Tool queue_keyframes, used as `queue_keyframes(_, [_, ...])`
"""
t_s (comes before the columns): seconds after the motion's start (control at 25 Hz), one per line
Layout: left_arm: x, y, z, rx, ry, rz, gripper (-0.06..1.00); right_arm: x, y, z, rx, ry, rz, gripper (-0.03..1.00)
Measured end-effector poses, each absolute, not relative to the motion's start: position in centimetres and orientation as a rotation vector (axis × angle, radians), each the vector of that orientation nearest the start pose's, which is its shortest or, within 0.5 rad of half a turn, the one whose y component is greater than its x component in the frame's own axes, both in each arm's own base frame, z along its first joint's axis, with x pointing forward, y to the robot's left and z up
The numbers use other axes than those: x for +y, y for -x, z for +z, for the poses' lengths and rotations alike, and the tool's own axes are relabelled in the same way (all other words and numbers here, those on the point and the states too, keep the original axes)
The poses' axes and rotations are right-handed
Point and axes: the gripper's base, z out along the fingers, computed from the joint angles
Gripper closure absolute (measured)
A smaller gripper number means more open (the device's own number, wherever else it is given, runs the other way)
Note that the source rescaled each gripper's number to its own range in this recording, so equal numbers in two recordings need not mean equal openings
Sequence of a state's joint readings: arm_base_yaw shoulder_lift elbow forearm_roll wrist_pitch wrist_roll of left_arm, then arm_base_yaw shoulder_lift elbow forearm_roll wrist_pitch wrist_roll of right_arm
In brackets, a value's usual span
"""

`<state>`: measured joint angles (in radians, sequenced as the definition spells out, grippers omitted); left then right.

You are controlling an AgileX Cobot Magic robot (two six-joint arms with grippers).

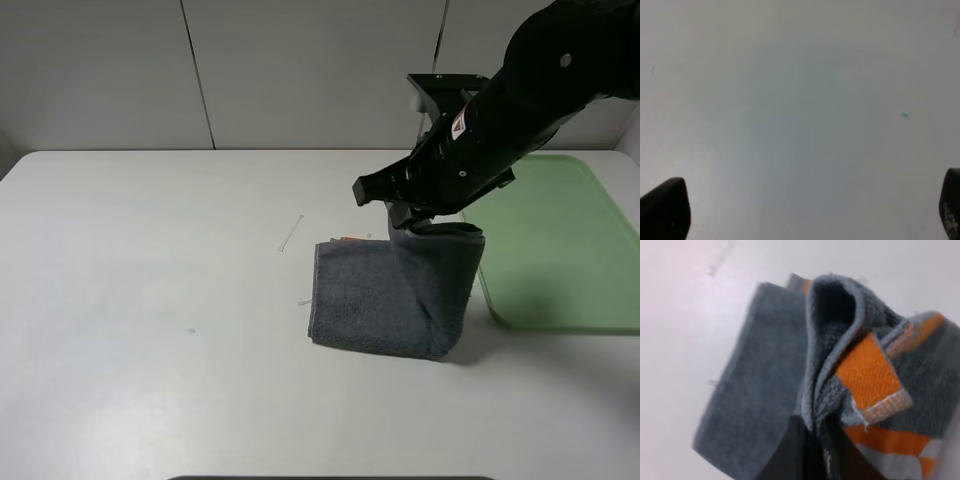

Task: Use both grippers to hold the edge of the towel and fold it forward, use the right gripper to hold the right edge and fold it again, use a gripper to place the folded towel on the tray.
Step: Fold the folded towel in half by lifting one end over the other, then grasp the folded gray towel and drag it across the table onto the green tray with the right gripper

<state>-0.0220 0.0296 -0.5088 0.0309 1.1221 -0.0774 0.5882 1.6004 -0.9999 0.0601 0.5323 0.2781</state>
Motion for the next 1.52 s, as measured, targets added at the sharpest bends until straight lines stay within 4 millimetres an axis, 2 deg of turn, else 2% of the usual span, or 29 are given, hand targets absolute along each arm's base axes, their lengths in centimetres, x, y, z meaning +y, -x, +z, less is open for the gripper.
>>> queue_keyframes(0.56, [0.3,0.4,27.5,2.125,0.061,-0.021,-0.06,20.5,-26.1,22.9,2.524,0.379,0.482,0.96])
queue_keyframes(1.0, [0.3,0.4,27.5,2.125,0.061,-0.021,-0.06,21.0,-26.3,23.2,2.448,0.435,0.488,0.95])
queue_keyframes(1.04, [0.3,0.4,27.5,2.125,0.061,-0.021,-0.06,21.0,-26.3,23.2,2.443,0.441,0.486,0.91])
queue_keyframes(1.12, [0.3,0.4,27.5,2.125,0.061,-0.021,-0.06,21.0,-26.4,23.3,2.433,0.442,0.489,0.75])
queue_keyframes(1.24, [0.3,0.4,27.5,2.125,0.061,-0.021,-0.06,21.0,-26.4,23.3,2.424,0.445,0.490,0.29])
queue_keyframes(1.28, [0.3,0.4,27.5,2.125,0.061,-0.021,-0.06,21.0,-26.4,23.3,2.423,0.446,0.489,0.16])
queue_keyframes(1.32, [0.3,0.4,27.5,2.125,0.061,-0.021,-0.06,21.0,-26.4,23.3,2.423,0.446,0.489,0.08])
queue_keyframes(1.4, [0.3,0.4,27.5,2.125,0.061,-0.021,-0.06,21.0,-26.4,23.3,2.423,0.447,0.489,0.01])
queue_keyframes(1.52, [0.3,0.4,27.5,2.125,0.061,-0.021,-0.06,21.0,-26.4,23.3,2.423,0.447,0.489,-0.02])
